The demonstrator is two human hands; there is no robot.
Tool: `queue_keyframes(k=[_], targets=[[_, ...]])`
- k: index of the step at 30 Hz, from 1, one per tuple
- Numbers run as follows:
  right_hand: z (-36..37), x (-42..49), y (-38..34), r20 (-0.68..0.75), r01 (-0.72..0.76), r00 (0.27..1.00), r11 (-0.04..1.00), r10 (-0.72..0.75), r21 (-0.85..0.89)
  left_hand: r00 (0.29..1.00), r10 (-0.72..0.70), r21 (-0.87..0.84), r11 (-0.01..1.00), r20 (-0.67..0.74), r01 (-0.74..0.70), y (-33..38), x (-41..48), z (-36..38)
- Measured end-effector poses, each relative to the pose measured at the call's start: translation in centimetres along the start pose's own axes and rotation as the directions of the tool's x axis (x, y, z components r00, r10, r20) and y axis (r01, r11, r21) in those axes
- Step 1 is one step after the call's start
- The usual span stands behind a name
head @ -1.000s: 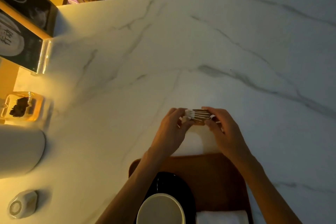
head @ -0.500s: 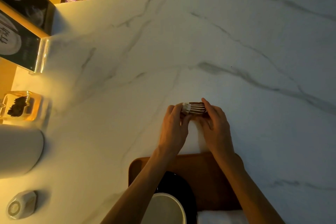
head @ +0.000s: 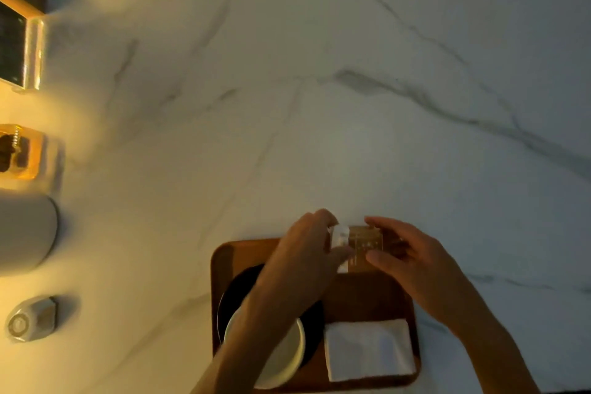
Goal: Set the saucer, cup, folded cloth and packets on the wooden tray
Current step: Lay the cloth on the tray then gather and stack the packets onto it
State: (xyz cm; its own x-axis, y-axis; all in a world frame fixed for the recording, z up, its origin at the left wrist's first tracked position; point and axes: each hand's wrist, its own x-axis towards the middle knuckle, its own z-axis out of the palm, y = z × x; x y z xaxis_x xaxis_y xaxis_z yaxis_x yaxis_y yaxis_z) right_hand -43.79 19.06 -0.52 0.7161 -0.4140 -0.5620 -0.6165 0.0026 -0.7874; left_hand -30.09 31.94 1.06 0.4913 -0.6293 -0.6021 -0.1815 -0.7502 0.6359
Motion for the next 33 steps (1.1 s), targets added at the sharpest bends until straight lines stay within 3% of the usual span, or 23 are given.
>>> queue_keyframes(k=[7,13,16,20,24,29,33], targets=[[1.3,-2.0,3.9,-0.101,-0.084,0.992,0.989,0.072,-0.118,0.991,-0.116,-0.010,0.993,-0.062,0.116,-0.5,-2.2,6.4],[2.0,-1.3,4.5,-0.134,-0.035,0.991,0.934,-0.014,-0.357,0.989,-0.115,0.006,0.993,-0.094,0.116,-1.2,-1.1,6.1],[1.2,-1.9,4.8,-0.119,-0.018,0.992,0.921,-0.030,-0.389,0.990,-0.078,0.035,0.996,-0.116,0.083,-0.9,-1.6,5.7],[0.0,-2.4,5.1,-0.053,0.202,0.971,0.923,-0.232,-0.329,0.985,0.106,0.225,0.972,-0.138,-0.073,-0.9,-2.7,5.5],[0.6,-1.5,6.8,0.154,0.480,0.867,0.710,-0.474,-0.516,0.961,0.277,0.529,0.818,-0.017,-0.226,-1.6,-2.6,6.2],[0.8,-0.1,8.2,0.255,0.550,0.819,0.575,-0.515,-0.606,0.942,0.306,0.627,0.710,0.138,-0.322,-2.8,-1.7,5.7],[1.0,0.2,8.5,0.251,0.552,0.816,0.570,-0.521,-0.609,0.936,0.314,0.651,0.678,0.160,-0.340,-2.6,-1.5,5.3]])
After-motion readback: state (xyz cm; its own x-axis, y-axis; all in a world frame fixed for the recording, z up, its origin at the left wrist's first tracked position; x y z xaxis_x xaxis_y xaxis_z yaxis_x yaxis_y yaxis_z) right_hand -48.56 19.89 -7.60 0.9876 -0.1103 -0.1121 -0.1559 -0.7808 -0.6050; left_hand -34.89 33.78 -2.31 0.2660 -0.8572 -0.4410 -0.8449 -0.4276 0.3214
